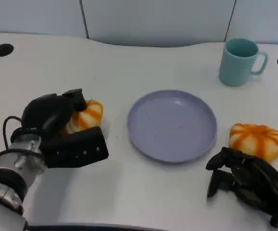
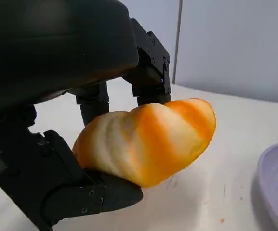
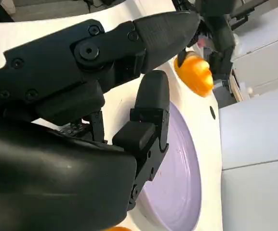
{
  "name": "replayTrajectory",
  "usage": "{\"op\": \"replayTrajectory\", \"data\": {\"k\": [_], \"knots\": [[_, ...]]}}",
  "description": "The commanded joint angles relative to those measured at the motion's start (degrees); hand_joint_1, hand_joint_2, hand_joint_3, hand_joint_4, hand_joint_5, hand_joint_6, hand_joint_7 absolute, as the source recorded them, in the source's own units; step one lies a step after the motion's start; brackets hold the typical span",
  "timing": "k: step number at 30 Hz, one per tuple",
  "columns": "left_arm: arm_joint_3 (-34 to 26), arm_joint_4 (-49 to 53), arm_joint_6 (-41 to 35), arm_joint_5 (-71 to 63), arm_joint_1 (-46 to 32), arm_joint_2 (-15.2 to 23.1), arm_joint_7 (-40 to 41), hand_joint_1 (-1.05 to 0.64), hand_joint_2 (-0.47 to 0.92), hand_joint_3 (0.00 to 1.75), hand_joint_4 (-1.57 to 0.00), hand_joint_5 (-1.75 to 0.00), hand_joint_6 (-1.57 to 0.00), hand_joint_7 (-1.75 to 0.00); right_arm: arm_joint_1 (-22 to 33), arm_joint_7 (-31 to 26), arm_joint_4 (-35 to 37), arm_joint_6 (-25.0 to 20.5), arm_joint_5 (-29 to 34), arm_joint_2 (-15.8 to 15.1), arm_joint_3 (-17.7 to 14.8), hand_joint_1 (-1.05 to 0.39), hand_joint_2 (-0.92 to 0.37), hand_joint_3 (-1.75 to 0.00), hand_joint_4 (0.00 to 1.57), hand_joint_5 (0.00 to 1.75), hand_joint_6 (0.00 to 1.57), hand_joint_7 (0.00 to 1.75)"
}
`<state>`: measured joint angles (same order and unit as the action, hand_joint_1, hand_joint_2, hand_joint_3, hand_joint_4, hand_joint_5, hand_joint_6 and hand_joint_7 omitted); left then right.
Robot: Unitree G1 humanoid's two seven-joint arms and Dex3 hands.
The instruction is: Grasp the bread from the table and place it into the plate.
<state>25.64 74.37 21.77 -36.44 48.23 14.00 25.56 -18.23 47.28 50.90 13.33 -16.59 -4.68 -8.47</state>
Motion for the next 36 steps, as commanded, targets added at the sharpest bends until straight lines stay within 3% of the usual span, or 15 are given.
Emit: {"op": "replayTrajectory", "data": {"k": [1, 2, 5, 16, 20, 26, 36], "knots": [[-0.72, -0.99, 2.43, 0.25, 2.06, 1.28, 2.11, -0.14, 0.38, 1.24, -0.80, -1.75, -0.67, -1.75, 1.56, -0.91, 1.77, -2.27, 0.59, 0.02, 0.29, -0.53, -0.92, -0.13, 0.63, 1.56, 0.72, 1.08], [-0.47, -1.21, 3.05, -0.12, 2.48, 1.19, 2.79, -0.15, 0.45, 1.03, -0.78, -1.75, -0.65, -1.75, 1.56, -0.92, 1.76, -2.25, 0.53, 0.10, 0.26, -0.52, -0.92, -0.12, 0.63, 1.59, 0.72, 1.08], [-0.07, -1.81, 4.18, -0.56, 3.85, 0.06, 4.21, -0.13, 0.54, 0.86, -0.78, -1.75, -0.64, -1.75, 1.57, -1.63, 1.51, -2.19, 1.24, -0.04, 0.72, -0.51, -0.92, -0.13, 0.62, 1.61, 0.71, 1.09], [3.35, -2.22, 4.99, -4.07, 10.15, -3.69, 5.38, -0.14, 0.58, 0.74, -0.85, -1.75, -0.67, -1.75, 0.71, -0.55, 3.63, -1.52, 0.45, 0.41, 0.27, -0.51, -0.92, -0.13, 0.63, 1.62, 0.71, 1.10], [4.52, -2.23, 5.19, -5.04, 11.95, -5.17, 4.74, -0.19, 0.61, 0.76, -0.87, -1.75, -0.68, -1.75, 0.83, -1.65, 3.47, 0.06, 1.78, 0.29, 1.01, -0.52, -0.92, -0.14, 0.61, 1.63, 0.71, 1.10], [6.56, -1.62, 4.45, -6.65, 13.50, -7.55, 4.17, -0.23, 0.56, 0.80, -0.92, -1.75, -0.69, -1.75, 0.58, -1.38, 3.93, -0.82, 1.02, 0.60, 0.59, -0.51, -0.92, -0.13, 0.59, 1.61, 0.70, 1.11], [8.91, 0.18, 2.80, -7.80, 14.18, -11.85, 1.86, -0.31, 0.60, 0.82, -0.94, -1.75, -0.67, -1.75, 0.24, -1.67, 3.55, -1.31, 1.47, 0.37, 1.03, -0.50, -0.92, -0.11, 0.62, 1.59, 0.71, 1.08]]}}
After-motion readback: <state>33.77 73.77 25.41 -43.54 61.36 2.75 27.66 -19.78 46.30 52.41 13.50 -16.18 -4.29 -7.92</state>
